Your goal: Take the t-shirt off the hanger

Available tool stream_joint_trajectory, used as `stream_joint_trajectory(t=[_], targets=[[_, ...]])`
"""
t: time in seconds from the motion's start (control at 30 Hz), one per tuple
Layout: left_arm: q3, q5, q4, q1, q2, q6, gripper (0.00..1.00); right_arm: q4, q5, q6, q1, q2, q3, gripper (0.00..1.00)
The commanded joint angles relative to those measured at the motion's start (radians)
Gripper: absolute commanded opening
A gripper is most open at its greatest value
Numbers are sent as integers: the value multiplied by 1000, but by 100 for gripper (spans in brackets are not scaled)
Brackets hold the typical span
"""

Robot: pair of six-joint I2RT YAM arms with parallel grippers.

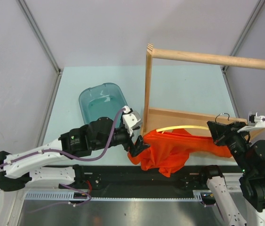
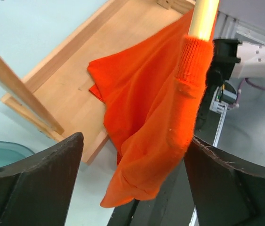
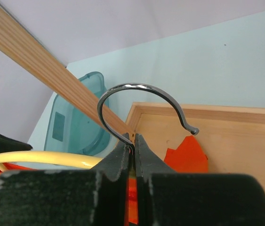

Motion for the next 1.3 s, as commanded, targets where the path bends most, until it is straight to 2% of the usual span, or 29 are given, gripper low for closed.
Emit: stream_joint_trajectory(t=[0.0, 0.03, 0.07, 0.13, 0.17, 0.23, 0.33, 0.47, 0.5, 0.57, 0.6, 0.7, 0.8, 0.9, 0.97, 1.07, 1.1, 1.17, 1.27], targets=[[-74, 123, 92, 9, -5, -45, 82, 96, -22, 24, -3, -18, 28, 0], [-88, 132, 117, 9, -6, -53, 77, 99, -19, 29, -3, -21, 25, 0], [-103, 129, 120, 9, -6, -57, 67, 104, -15, 32, -3, -27, 23, 0], [-103, 112, 105, 9, -2, -56, 57, 105, 4, 38, -1, -41, 22, 0], [-96, 95, 96, 12, 0, -51, 47, 107, 10, 38, -1, -44, 22, 0], [-82, 91, 73, 18, 6, -34, 36, 105, 30, 40, 0, -56, 22, 0], [-54, 39, 39, 19, 5, -25, 0, 102, 59, 40, 3, -74, 17, 0], [-33, -121, 19, 19, -30, -53, 0, 69, 132, 38, 6, -98, 6, 0], [-31, -230, 16, 19, -47, -88, 0, 56, 174, 49, 6, -105, 3, 0], [-66, -369, 30, 19, -127, -148, 0, 20, 337, 96, 9, -139, -14, 0], [-86, -482, 51, 19, -158, -189, 0, 3, 457, 113, 15, -153, -17, 0], [-166, -676, 65, 21, -293, -257, 0, -43, 644, 187, 55, -209, -26, 0], [-241, -747, 82, 21, -388, -269, 0, -60, 749, 239, 106, -275, -41, 0], [-255, -739, 65, 22, -385, -274, 0, -60, 780, 274, 135, -306, -58, 0], [-250, -669, 77, 24, -367, -248, 0, -24, 752, 270, 146, -303, -70, 0], [-240, -485, 154, 24, -304, -220, 0, 86, 584, 235, 153, -270, -115, 0], [-234, -431, 187, 25, -278, -220, 0, 108, 471, 242, 154, -230, -123, 0], [-194, -300, 218, 28, -189, -234, 0, 157, 319, 306, 150, -188, -138, 0], [-142, -154, 255, 32, -59, -272, 0, 274, 184, 452, 120, -164, -193, 0]])
